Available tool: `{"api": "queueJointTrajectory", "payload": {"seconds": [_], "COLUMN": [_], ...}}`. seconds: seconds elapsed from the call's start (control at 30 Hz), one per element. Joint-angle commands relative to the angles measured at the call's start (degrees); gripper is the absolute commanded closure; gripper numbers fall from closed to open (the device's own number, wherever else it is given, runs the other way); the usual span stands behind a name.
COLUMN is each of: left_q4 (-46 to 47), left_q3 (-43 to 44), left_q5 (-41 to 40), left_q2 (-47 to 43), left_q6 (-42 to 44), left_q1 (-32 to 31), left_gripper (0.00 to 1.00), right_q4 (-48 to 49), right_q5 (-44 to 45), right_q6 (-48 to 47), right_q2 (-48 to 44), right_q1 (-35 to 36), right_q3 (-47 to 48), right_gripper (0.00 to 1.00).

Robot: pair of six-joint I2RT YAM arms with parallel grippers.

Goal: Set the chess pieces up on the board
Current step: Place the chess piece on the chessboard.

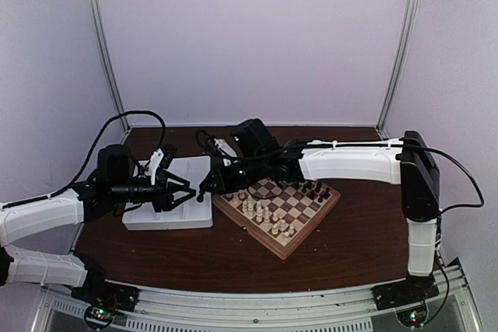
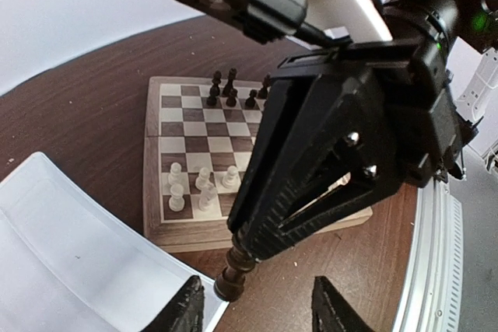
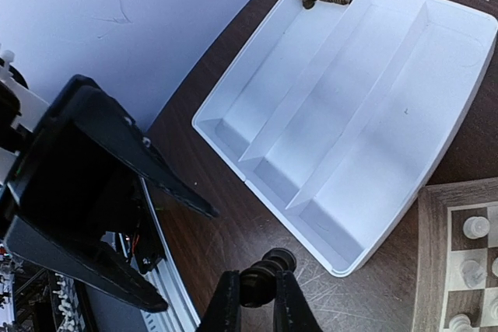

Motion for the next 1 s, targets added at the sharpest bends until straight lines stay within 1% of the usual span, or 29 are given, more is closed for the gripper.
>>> {"api": "queueJointTrajectory", "payload": {"seconds": [0.0,0.17,0.33,0.43,0.5,0.77,0.97], "left_q4": [0.73,-0.29,-1.69,-2.05,-1.92,-2.75,-2.62], "left_q3": [-0.9,-1.45,-0.88,-0.49,-0.49,-0.04,0.04], "left_q5": [-1.72,-3.37,-3.75,-4.05,-4.24,-4.92,-5.3], "left_q2": [-3.68,-6.53,-7.02,-6.93,-6.89,-6.55,-6.18], "left_q6": [-0.5,-0.82,-0.71,-0.52,-0.61,-0.33,-0.63], "left_q1": [-0.13,-0.13,-0.13,-0.13,-0.13,-0.13,-0.11], "left_gripper": [0.52,0.51,0.51,0.51,0.51,0.51,0.51], "right_q4": [-5.05,-9.42,-14.12,-18.52,-20.27,-19.56,-19.54], "right_q5": [5.63,9.41,13.93,17.06,18.19,18.09,17.53], "right_q6": [-5.89,-10.55,-15.5,-18.96,-20.29,-21.72,-22.05], "right_q2": [-4.57,-10.24,-15.41,-16.7,-17.12,-20.26,-20.51], "right_q1": [-1.75,-5.65,-10.79,-13.77,-15.67,-22.35,-25.28], "right_q3": [1.32,-1.49,-5.38,-5.97,-6.13,-11.34,-13.74], "right_gripper": [1.0,1.0,1.0,0.97,0.97,0.97,0.97]}}
